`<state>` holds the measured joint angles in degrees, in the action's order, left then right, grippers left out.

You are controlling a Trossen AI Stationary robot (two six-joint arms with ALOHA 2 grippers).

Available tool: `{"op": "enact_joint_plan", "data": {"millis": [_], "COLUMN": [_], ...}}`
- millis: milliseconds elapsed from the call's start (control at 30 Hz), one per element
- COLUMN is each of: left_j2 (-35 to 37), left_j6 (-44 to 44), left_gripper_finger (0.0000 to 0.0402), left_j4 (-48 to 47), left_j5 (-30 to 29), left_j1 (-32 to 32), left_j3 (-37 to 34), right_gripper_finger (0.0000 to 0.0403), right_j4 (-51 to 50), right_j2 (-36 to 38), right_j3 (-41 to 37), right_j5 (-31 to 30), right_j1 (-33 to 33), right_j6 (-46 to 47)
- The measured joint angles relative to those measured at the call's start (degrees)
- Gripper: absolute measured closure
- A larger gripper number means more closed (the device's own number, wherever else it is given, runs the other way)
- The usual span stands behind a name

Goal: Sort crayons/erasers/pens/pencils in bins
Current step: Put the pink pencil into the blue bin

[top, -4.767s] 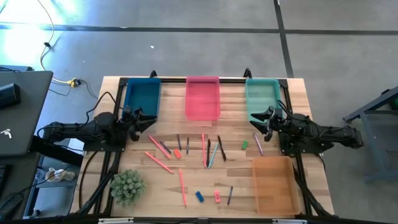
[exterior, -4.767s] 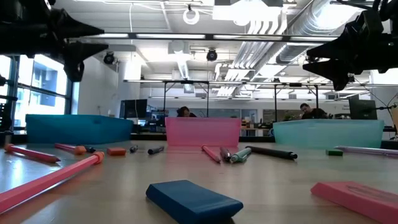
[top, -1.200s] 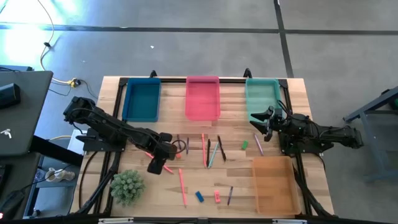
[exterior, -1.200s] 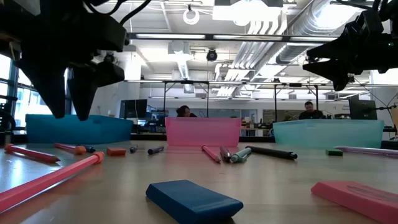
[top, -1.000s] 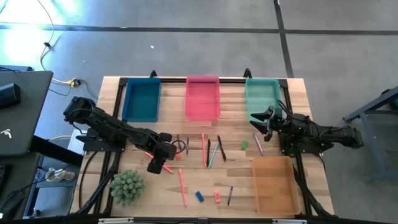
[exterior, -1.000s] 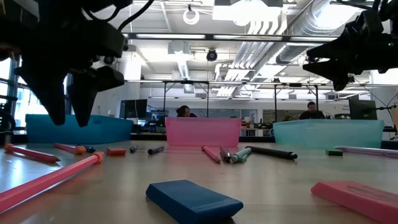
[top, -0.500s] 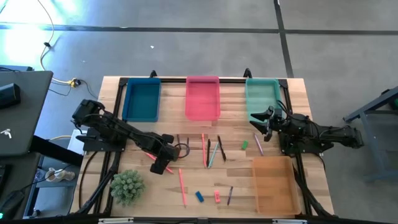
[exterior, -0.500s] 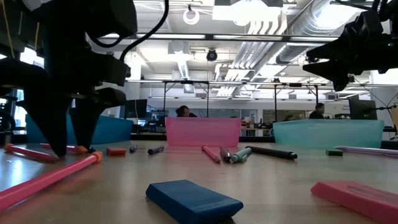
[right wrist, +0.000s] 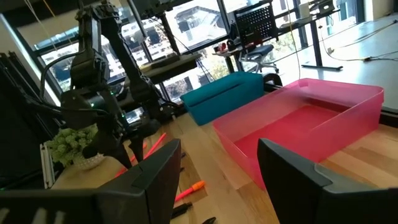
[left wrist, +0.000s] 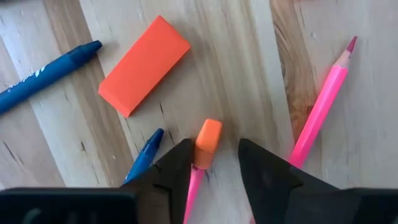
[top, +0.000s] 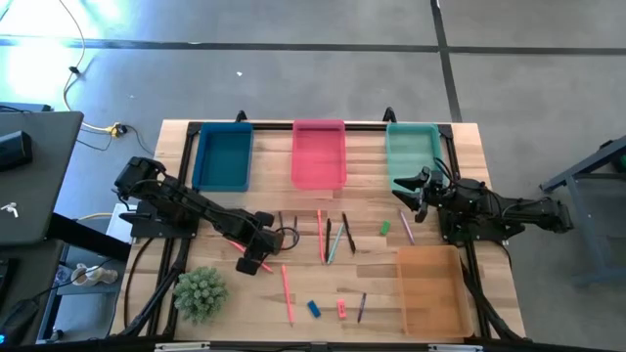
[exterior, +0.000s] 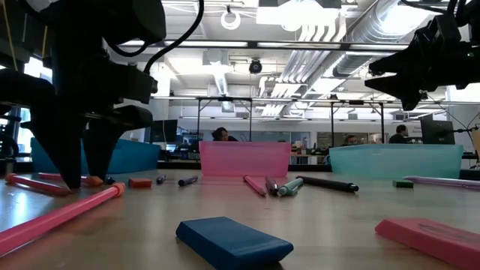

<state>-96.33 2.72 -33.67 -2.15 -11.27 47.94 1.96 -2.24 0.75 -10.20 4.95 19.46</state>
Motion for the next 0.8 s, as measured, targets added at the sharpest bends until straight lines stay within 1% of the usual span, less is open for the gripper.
{"op": "enact_joint_plan", "data": {"millis": [200, 367, 467, 633, 800], "left_j2": [0.0, -0.1, 0.0, 1.4, 3.5], "left_j6": [0.0, 0.0, 0.0, 0.7, 2.8], "left_gripper_finger": [0.0342, 0.0371, 0.0379, 0.0378, 0.0379], "left_j4": [0.3, 0.5, 0.5, -0.1, -5.7], "left_j5": [0.1, -0.1, -0.2, -0.4, -5.6], "left_j1": [0.0, 0.0, 0.0, 0.0, 0.2], "left_j3": [0.0, -0.1, -0.1, 0.2, 2.6], "right_gripper_finger": [0.0199, 0.0199, 0.0199, 0.0199, 0.0199], "right_j4": [0.0, 0.0, 0.0, 0.0, 0.0], "right_j2": [0.0, 0.0, 0.0, 0.0, 0.0], "right_j3": [0.0, 0.0, 0.0, 0.0, 0.0], "right_j5": [0.0, 0.0, 0.0, 0.0, 0.0], "right_j1": [0.0, 0.0, 0.0, 0.0, 0.0], "right_j6": [0.0, 0.0, 0.0, -0.1, 0.0]}}
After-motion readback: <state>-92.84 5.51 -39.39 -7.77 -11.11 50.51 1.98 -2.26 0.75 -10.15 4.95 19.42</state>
